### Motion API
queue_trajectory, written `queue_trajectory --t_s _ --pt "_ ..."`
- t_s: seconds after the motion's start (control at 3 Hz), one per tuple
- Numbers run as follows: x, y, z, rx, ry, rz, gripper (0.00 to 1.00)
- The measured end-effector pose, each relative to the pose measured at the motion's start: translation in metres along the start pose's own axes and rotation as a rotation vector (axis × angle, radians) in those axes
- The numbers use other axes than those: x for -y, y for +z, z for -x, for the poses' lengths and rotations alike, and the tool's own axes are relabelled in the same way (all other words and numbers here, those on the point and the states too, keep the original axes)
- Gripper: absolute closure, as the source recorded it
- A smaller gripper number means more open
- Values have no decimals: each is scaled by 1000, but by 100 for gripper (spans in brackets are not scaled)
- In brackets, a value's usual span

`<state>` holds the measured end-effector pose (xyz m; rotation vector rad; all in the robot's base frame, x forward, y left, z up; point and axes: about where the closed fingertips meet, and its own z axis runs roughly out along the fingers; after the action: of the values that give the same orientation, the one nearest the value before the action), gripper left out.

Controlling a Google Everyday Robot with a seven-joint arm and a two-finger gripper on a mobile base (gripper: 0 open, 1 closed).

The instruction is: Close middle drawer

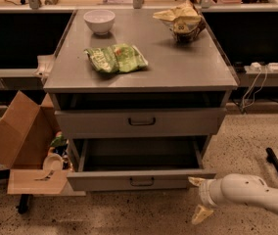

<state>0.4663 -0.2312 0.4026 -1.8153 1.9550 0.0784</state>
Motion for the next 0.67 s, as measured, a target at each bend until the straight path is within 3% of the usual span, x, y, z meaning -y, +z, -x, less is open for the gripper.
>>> queue_trajectory --t_s 0.33,0.67 --pt "0 0 0 0 0 0 0" --pt "0 -1 1 4 -7 -5 14"
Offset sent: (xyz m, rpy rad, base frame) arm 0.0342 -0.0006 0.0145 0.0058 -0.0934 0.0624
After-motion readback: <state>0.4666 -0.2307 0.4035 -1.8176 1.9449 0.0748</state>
